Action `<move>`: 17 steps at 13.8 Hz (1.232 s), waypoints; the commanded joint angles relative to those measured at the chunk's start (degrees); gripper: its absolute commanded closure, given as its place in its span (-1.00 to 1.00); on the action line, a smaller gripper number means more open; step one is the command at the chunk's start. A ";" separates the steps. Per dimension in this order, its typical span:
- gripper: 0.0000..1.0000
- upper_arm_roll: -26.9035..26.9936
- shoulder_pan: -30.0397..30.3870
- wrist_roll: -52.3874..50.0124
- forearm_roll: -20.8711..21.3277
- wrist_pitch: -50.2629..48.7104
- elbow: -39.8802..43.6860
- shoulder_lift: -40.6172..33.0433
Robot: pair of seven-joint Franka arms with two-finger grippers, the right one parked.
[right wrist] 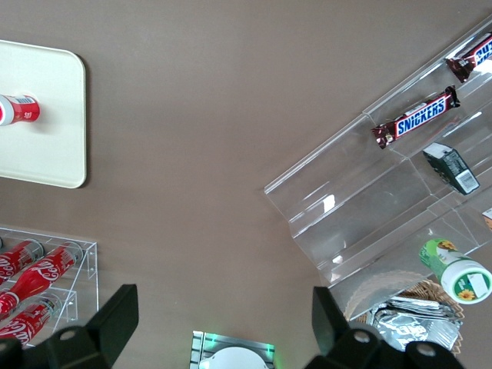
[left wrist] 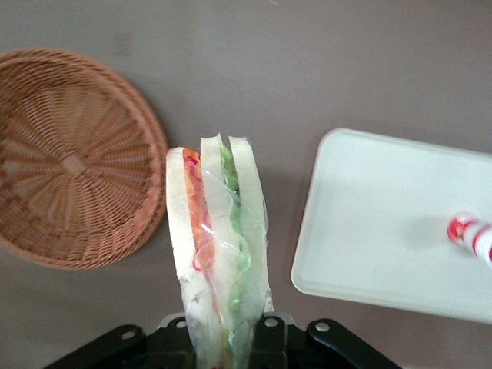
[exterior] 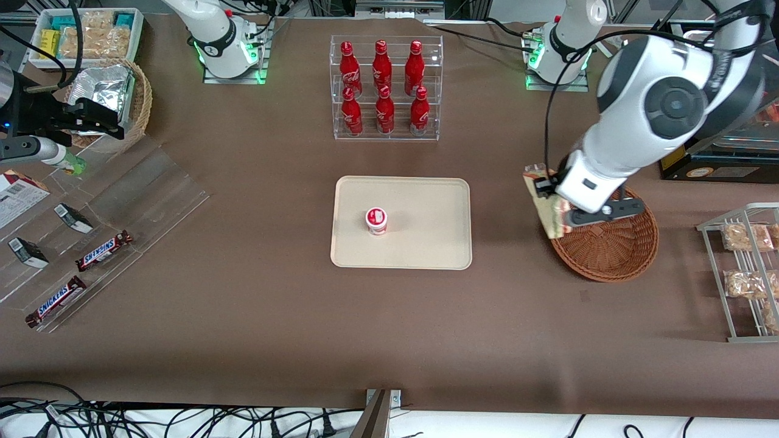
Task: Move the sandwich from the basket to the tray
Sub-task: 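Lift the sandwich out of the basket and carry it toward the cream tray, then lower the sandwich onto the tray beside the small red bottle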
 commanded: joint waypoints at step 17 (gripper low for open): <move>1.00 -0.58 -18.20 -7.03 13.41 14.44 2.37 22.47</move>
